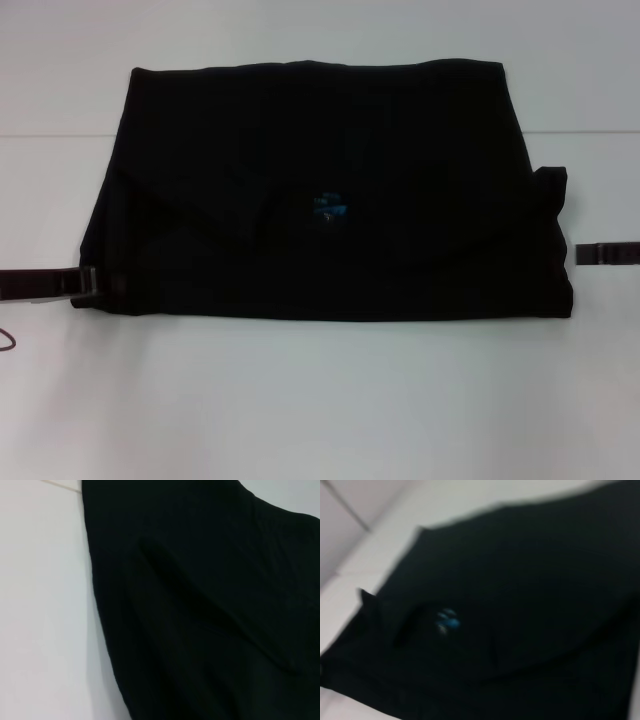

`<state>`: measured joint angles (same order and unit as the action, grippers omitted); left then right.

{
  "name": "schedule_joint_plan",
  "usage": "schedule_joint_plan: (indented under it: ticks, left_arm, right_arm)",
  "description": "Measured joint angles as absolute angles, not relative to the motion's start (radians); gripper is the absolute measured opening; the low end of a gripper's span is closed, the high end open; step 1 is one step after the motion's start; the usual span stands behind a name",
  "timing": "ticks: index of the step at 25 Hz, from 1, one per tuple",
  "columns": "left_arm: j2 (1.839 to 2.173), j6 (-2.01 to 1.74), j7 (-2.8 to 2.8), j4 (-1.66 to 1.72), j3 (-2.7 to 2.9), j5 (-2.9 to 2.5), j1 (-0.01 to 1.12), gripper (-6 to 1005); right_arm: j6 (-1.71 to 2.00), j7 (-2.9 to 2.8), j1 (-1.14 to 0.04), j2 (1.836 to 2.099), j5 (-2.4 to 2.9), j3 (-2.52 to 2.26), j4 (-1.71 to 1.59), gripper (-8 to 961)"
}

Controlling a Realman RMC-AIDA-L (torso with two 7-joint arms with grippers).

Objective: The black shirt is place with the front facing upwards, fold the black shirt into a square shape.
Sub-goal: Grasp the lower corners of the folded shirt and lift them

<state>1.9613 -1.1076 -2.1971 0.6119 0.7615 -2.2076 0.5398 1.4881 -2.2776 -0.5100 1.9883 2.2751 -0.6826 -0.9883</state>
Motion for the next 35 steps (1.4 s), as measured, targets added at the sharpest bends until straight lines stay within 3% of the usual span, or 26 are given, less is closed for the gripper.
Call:
schedule_joint_plan:
  ticks: [4, 10, 15, 35]
  left_arm:
    - [1.959, -1.115, -2.197, 0.612, 0.751, -2.207, 0.54, 45]
    - [1.958, -1.126, -2.184, 0.609, 0.722, -2.206, 0.54, 45]
    - [1.958, -1.133, -2.183, 0.61, 0.721, -2.206, 0.54, 45]
    - [1.957, -1.136, -2.174, 0.609, 0.71, -2.194, 0.544, 44]
  right_arm:
    - [1.561, -2.506, -0.627, 1.973, 2.505, -0.634, -1.022, 747]
    - [1.476, -2.562, -0.753, 2.001, 2.73, -0.64, -0.951, 748]
    - [1.337, -2.557, -0.805, 1.998, 2.735, -0.681, -0.76, 748]
    - [1.206, -2.556, -0.849, 2.023, 2.737, -0.745, -0.639, 748]
